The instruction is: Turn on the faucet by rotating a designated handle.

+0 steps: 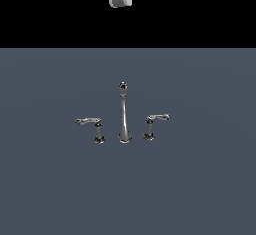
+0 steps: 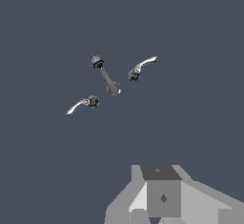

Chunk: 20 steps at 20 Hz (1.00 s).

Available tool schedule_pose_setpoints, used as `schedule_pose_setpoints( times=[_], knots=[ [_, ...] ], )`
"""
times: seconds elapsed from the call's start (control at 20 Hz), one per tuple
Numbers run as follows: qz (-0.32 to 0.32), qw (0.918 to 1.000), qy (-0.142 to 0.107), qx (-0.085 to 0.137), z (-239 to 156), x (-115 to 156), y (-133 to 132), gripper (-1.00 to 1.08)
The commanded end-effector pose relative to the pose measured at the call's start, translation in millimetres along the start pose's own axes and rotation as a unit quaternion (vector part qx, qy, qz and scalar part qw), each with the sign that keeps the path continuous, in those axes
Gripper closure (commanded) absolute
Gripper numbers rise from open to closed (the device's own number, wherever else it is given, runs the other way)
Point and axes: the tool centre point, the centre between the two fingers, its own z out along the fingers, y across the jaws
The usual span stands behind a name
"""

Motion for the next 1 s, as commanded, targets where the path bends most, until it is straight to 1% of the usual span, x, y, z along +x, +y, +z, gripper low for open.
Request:
schedule_pose_setpoints(
  times=[0.0, 0.25, 0.5, 0.75, 0.95],
  knots=[
    [0.035, 0.9994, 0.000, 0.001, 19.3, 13.0, -4.6, 1.08],
    [0.103, 0.9946, -0.001, 0.001, 56.8, 39.9, -10.6, 1.08],
    [0.169, 0.9857, -0.001, 0.002, 92.7, 66.5, -12.8, 1.08],
    [0.232, 0.9727, -0.001, 0.002, 128.1, 93.0, -11.4, 1.08],
    [0.282, 0.9593, -0.001, 0.002, 156.5, 114.3, -7.6, 1.08]
  ],
)
